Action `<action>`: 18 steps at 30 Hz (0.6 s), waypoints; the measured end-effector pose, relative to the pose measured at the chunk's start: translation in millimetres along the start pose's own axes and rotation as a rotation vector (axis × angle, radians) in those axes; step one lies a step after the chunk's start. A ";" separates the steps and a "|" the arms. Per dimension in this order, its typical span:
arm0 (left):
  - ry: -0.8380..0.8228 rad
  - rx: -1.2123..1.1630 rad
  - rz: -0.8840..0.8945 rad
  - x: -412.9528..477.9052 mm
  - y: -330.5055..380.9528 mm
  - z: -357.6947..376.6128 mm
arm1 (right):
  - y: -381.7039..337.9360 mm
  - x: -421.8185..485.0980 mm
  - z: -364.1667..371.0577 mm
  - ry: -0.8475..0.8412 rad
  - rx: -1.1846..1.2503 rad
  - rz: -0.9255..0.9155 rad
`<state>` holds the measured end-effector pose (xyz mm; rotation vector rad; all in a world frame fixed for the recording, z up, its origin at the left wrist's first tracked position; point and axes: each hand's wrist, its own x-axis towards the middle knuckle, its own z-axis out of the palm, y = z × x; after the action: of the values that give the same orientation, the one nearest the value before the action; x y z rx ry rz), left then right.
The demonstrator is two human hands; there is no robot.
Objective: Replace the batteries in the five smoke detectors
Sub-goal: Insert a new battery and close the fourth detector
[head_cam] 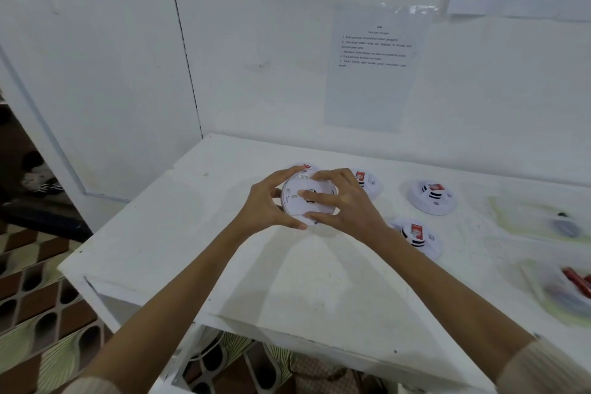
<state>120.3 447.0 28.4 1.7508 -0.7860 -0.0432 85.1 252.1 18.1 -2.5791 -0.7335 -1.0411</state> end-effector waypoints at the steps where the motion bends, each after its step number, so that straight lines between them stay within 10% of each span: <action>1: 0.001 0.008 0.009 0.2 0.2 -0.7 | 0.4 0.2 1.5 0.018 -0.014 -0.006; 18: 0.040 0.027 0.043 0.1 -0.3 -3.3 | -8.0 7.3 11.0 0.153 -0.070 0.024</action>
<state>121.8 449.7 29.3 1.7547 -0.7984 0.0317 91.6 266.1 15.9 -2.5233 -0.6376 -1.2615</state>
